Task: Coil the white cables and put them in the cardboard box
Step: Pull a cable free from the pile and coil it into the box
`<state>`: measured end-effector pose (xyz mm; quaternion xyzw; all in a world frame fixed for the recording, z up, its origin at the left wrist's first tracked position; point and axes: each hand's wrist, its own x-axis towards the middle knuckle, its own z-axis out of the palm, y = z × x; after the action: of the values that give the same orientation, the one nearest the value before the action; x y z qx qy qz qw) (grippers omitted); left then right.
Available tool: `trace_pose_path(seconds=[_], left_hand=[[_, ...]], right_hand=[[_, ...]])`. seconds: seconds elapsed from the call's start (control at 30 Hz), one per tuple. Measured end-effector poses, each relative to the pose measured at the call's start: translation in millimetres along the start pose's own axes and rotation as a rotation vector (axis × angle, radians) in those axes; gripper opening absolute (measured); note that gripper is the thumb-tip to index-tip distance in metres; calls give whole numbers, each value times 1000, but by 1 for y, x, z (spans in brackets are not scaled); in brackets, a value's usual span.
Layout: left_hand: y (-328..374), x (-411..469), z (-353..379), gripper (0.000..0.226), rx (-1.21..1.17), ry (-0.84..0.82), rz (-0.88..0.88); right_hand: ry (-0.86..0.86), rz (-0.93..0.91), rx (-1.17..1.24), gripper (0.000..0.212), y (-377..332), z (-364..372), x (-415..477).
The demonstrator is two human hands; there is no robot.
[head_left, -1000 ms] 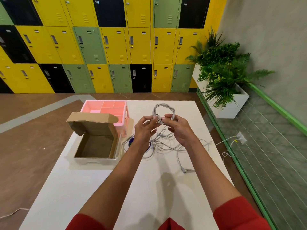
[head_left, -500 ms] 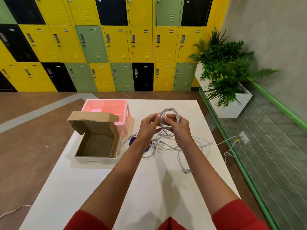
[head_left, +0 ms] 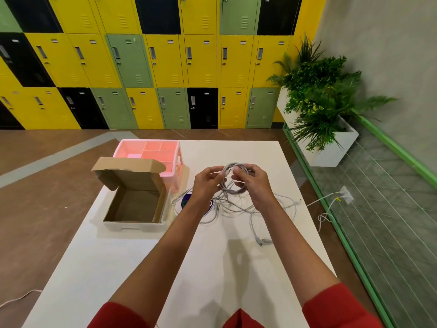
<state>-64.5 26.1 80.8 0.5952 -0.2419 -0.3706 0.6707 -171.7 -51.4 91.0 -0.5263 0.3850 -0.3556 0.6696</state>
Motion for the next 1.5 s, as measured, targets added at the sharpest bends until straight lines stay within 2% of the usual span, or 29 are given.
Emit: trace_pose_path(seconds=[0.2, 0.37, 0.5, 0.77, 0.9, 1.1, 1.2, 1.37, 1.5], left_hand=[[-5, -2, -1, 20, 65, 59, -9], [-11, -3, 0, 17, 127, 92, 0], [-24, -4, 4, 26, 129, 135, -3], [-58, -18, -14, 53, 92, 187, -177], [-63, -22, -37, 45, 92, 273, -187], [-58, -16, -96, 45, 107, 412, -202], [-55, -13, -132, 45, 150, 451, -230], [-52, -6, -195, 40, 87, 488, -207], [-52, 6, -240, 27, 235, 538, -184]], right_hand=[[49, -88, -309, 12, 13, -15, 3], [-36, -57, -475, 11, 19, -28, 4], [-25, 2, -441, 12, 28, -37, 2], [80, 144, -229, 8, 58, -31, -2], [74, 231, -174, 7, 77, -7, -8], [19, 295, -184, 5, 99, 58, -12], [-3, 316, -221, 8, 111, 95, -14], [-12, 375, -201, 13, 129, 159, -14], [4, 362, -222, 15, 140, 200, -6]])
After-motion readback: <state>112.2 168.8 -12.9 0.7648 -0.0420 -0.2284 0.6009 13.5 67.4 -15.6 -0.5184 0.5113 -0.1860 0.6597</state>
